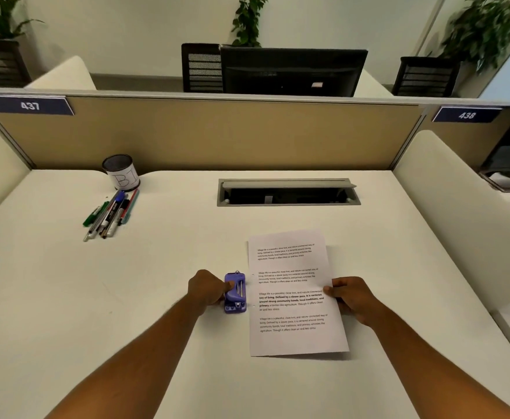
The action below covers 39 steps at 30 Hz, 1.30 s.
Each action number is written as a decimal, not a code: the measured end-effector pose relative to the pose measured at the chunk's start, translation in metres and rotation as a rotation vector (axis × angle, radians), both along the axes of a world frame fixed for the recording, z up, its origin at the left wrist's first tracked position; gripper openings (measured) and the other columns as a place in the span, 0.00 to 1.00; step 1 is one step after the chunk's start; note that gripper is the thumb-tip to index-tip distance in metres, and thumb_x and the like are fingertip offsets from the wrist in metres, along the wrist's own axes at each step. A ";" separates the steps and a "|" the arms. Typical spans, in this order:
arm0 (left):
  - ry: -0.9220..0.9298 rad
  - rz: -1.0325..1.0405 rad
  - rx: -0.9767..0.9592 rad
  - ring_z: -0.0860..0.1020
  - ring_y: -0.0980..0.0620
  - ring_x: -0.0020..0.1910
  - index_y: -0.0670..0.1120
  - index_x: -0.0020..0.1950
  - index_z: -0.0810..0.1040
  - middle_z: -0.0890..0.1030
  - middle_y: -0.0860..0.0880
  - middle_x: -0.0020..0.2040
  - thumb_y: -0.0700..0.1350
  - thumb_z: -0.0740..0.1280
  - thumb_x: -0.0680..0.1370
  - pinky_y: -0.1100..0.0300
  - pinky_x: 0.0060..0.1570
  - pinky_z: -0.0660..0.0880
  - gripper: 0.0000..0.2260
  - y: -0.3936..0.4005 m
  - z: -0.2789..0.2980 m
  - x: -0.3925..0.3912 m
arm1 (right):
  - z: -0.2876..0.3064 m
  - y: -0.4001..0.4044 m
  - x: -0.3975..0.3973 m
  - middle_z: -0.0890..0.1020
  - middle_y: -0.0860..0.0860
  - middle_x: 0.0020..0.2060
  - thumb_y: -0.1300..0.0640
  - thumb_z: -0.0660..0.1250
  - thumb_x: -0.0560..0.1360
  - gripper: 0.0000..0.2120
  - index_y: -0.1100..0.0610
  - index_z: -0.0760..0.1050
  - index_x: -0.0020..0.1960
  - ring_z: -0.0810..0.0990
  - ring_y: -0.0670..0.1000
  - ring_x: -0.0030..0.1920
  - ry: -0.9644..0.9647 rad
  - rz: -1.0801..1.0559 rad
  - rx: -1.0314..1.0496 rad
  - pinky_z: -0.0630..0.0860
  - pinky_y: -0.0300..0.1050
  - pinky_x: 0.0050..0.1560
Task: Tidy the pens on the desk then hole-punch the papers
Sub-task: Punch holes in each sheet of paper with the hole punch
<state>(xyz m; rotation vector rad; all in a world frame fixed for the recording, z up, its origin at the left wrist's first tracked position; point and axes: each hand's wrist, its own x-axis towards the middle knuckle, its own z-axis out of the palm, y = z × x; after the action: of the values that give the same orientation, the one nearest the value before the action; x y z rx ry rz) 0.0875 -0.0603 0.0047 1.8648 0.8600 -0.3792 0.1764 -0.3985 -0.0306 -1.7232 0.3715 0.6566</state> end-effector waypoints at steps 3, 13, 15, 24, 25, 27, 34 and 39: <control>-0.009 -0.013 0.087 0.80 0.45 0.40 0.35 0.46 0.83 0.85 0.40 0.42 0.49 0.76 0.74 0.52 0.49 0.79 0.16 -0.003 0.000 -0.001 | 0.002 -0.009 0.000 0.89 0.59 0.44 0.66 0.74 0.75 0.05 0.64 0.83 0.50 0.88 0.60 0.45 -0.006 -0.007 -0.001 0.85 0.53 0.42; -0.364 0.032 0.368 0.77 0.49 0.46 0.45 0.54 0.79 0.77 0.44 0.50 0.46 0.73 0.76 0.59 0.47 0.71 0.10 -0.032 -0.001 -0.013 | 0.014 -0.038 -0.006 0.88 0.60 0.45 0.66 0.73 0.75 0.03 0.64 0.83 0.49 0.88 0.56 0.40 -0.066 -0.003 0.019 0.82 0.47 0.37; -0.490 0.032 0.368 0.76 0.51 0.46 0.46 0.56 0.79 0.76 0.45 0.50 0.45 0.73 0.76 0.58 0.47 0.73 0.11 -0.050 0.005 -0.011 | 0.019 -0.040 -0.007 0.88 0.60 0.45 0.66 0.73 0.76 0.03 0.65 0.83 0.49 0.88 0.55 0.40 -0.095 0.000 0.038 0.83 0.46 0.38; -0.465 0.054 -0.141 0.80 0.56 0.55 0.50 0.67 0.69 0.78 0.52 0.64 0.47 0.64 0.82 0.61 0.47 0.81 0.14 -0.111 0.039 0.004 | 0.054 -0.035 -0.009 0.88 0.56 0.48 0.62 0.70 0.79 0.04 0.59 0.81 0.54 0.87 0.58 0.49 -0.313 -0.001 0.192 0.85 0.56 0.49; -0.484 0.066 -0.102 0.81 0.54 0.53 0.49 0.65 0.72 0.80 0.50 0.61 0.47 0.63 0.82 0.59 0.47 0.82 0.11 -0.115 0.040 0.004 | 0.056 -0.034 -0.009 0.88 0.55 0.48 0.61 0.70 0.79 0.04 0.58 0.80 0.54 0.87 0.58 0.49 -0.353 -0.014 0.195 0.85 0.58 0.50; -0.539 0.117 -0.053 0.82 0.51 0.52 0.49 0.63 0.74 0.82 0.49 0.57 0.46 0.62 0.83 0.52 0.50 0.83 0.09 -0.124 0.042 0.005 | 0.062 -0.030 -0.010 0.88 0.53 0.48 0.58 0.71 0.78 0.06 0.57 0.79 0.54 0.87 0.56 0.49 -0.432 -0.028 0.200 0.85 0.54 0.49; -0.753 0.176 0.006 0.82 0.53 0.49 0.54 0.57 0.72 0.80 0.56 0.51 0.46 0.62 0.83 0.62 0.40 0.82 0.05 -0.146 0.044 0.001 | 0.074 -0.012 -0.020 0.87 0.45 0.48 0.54 0.76 0.74 0.11 0.49 0.78 0.54 0.87 0.51 0.48 -0.613 -0.071 0.219 0.85 0.49 0.46; -0.776 0.226 -0.002 0.81 0.53 0.50 0.52 0.61 0.70 0.80 0.56 0.54 0.46 0.64 0.82 0.65 0.40 0.81 0.08 -0.148 0.046 0.002 | 0.071 -0.011 -0.028 0.86 0.37 0.49 0.55 0.77 0.74 0.17 0.40 0.75 0.56 0.86 0.44 0.49 -0.660 -0.068 0.175 0.84 0.40 0.44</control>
<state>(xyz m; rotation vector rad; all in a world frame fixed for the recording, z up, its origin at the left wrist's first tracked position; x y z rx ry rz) 0.0890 -0.2087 0.0512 1.6813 0.5126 0.4656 0.1484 -0.4093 0.0408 -1.6447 -0.0896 0.0459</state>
